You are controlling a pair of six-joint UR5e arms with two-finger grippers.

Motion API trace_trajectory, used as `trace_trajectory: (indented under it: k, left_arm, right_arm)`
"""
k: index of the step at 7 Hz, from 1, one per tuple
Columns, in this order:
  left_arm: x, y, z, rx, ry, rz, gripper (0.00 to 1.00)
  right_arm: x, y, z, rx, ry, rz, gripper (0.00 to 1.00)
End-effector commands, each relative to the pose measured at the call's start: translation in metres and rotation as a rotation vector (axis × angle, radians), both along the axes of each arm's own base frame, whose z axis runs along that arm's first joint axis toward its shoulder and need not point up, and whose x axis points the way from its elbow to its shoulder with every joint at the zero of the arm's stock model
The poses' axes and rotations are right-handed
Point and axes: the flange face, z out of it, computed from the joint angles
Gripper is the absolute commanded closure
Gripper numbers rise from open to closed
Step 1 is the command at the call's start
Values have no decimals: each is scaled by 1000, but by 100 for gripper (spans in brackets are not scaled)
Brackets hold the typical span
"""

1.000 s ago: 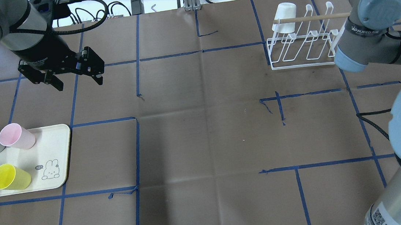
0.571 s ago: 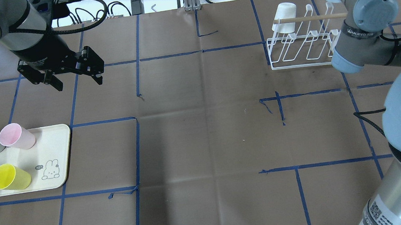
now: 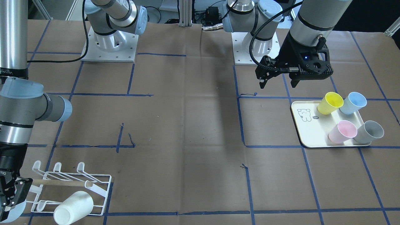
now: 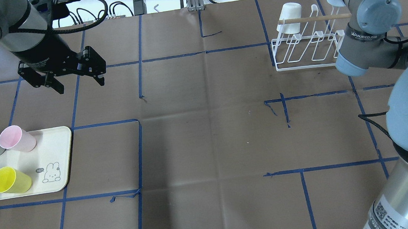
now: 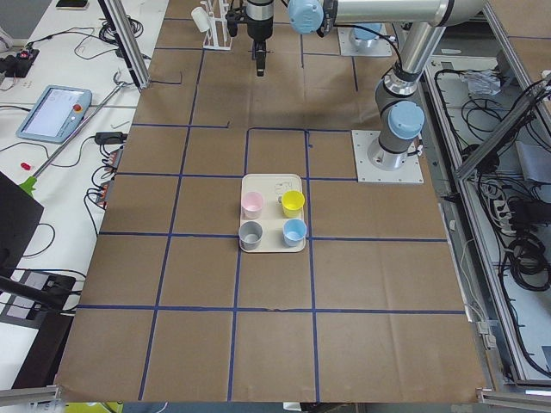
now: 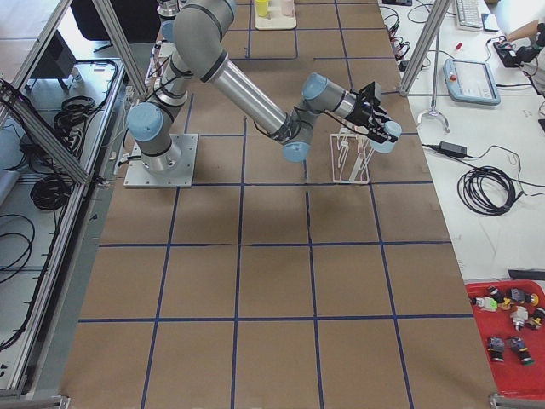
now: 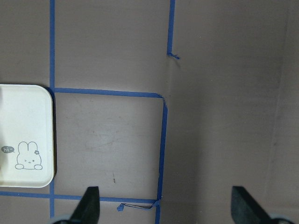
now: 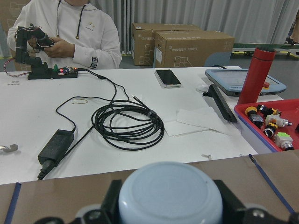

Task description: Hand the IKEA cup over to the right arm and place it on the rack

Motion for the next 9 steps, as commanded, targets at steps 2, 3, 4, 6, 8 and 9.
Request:
trace_trajectory:
  k: [2, 3, 4, 6, 8, 9]
  left_arm:
    - [0, -1, -1, 2, 0, -2, 0]
    - [0, -2, -2, 3, 0, -2, 0]
    - [0, -2, -2, 3, 0, -2, 0]
    - [0, -1, -1, 2, 0, -2, 0]
    - [0, -1, -1, 2, 0, -2, 0]
    - [0, -1, -1, 0, -1, -2, 0]
  right_arm:
    - [1, 4, -8, 30, -2, -5, 2]
    - [2, 5, -11, 36, -10, -5, 0]
    - [2, 4, -6, 26, -11, -5, 0]
    - [4, 2, 13, 4, -4, 0, 0]
    - [9, 9, 75, 122, -30, 0, 0]
    - [17, 16, 97, 206, -52, 8, 0]
